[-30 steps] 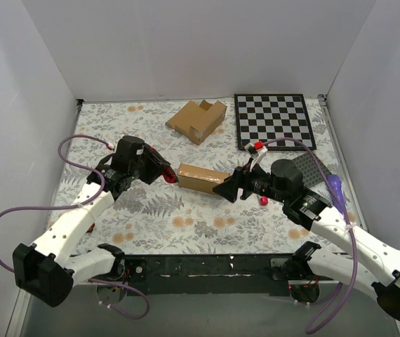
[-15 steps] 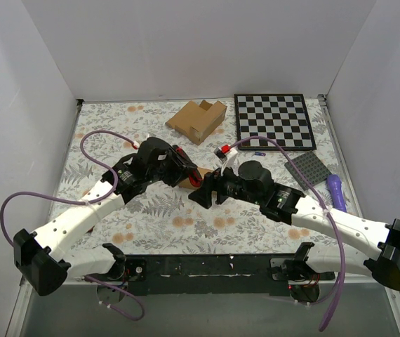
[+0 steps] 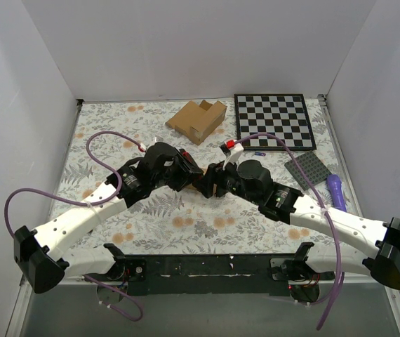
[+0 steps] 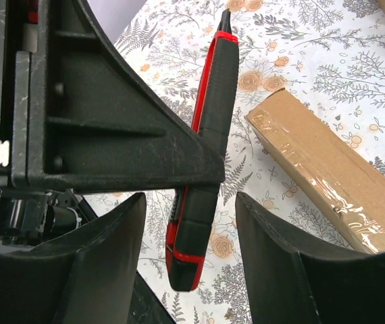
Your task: Unpack the express box
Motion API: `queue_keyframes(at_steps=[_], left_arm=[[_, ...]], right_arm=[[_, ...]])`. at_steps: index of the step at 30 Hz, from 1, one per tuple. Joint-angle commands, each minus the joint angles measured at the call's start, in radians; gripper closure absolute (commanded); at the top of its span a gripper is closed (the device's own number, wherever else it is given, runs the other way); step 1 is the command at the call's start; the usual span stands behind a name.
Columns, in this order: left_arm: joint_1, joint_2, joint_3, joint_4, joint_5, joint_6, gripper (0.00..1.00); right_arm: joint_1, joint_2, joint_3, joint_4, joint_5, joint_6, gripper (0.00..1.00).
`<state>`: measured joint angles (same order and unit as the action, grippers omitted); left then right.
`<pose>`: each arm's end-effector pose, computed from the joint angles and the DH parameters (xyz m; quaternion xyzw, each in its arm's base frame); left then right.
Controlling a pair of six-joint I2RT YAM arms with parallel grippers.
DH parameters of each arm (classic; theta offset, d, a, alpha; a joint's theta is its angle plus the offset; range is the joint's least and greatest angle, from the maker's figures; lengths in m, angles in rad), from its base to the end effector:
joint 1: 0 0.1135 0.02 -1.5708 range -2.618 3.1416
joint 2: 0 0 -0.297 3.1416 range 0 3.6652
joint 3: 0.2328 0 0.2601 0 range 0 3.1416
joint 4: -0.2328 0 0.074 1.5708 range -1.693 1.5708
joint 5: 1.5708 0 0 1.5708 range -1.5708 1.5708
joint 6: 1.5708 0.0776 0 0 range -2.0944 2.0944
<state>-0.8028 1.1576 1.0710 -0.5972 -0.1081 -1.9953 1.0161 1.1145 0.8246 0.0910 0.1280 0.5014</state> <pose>0.1972 -0.1922 0.3279 -0.5257 0.7333 -0.4138 0.1213 0.1647 0.2471 0.3354 -0.1574 0.7571 0.3990 0.4928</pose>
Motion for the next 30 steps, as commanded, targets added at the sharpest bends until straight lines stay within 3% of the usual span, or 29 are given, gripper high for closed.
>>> queue_keyframes(at_steps=[1,8,14,15,17,18,19,23,27,30], left_arm=[[-0.016,-0.004,0.041,0.024,-0.028,-0.063,1.00],[-0.030,-0.022,0.037,0.023,-0.050,-0.071,1.00],[-0.032,-0.051,0.014,0.025,-0.073,-0.062,1.00],[-0.032,-0.058,0.009,0.024,-0.082,-0.059,0.96],[-0.032,-0.076,-0.006,0.019,-0.105,-0.042,0.79],[-0.032,-0.084,-0.009,0.016,-0.116,-0.033,0.72],[-0.032,-0.088,-0.011,0.007,-0.128,0.002,0.56],[-0.026,-0.131,-0.009,-0.038,-0.212,0.099,0.26],[0.004,-0.176,0.012,-0.046,-0.234,0.251,0.11],[0.045,-0.188,0.032,-0.012,-0.188,0.439,0.06]], right_arm=[[0.006,0.024,0.030,0.075,-0.010,0.015,0.39],[0.004,0.057,0.034,0.059,-0.028,0.042,0.44],[0.003,0.050,0.039,0.049,-0.042,0.046,0.76],[0.004,0.041,0.047,0.027,-0.042,0.043,0.86],[0.003,0.027,0.056,-0.002,-0.041,0.029,0.96],[-0.004,0.018,0.062,-0.040,-0.053,0.023,0.99],[-0.010,0.004,0.083,-0.062,-0.066,0.016,0.99],[-0.072,0.005,0.186,-0.238,-0.215,-0.032,0.99],[-0.160,0.048,0.298,-0.501,-0.388,-0.130,0.99],[-0.175,0.091,0.379,-0.667,-0.418,-0.196,0.99]])
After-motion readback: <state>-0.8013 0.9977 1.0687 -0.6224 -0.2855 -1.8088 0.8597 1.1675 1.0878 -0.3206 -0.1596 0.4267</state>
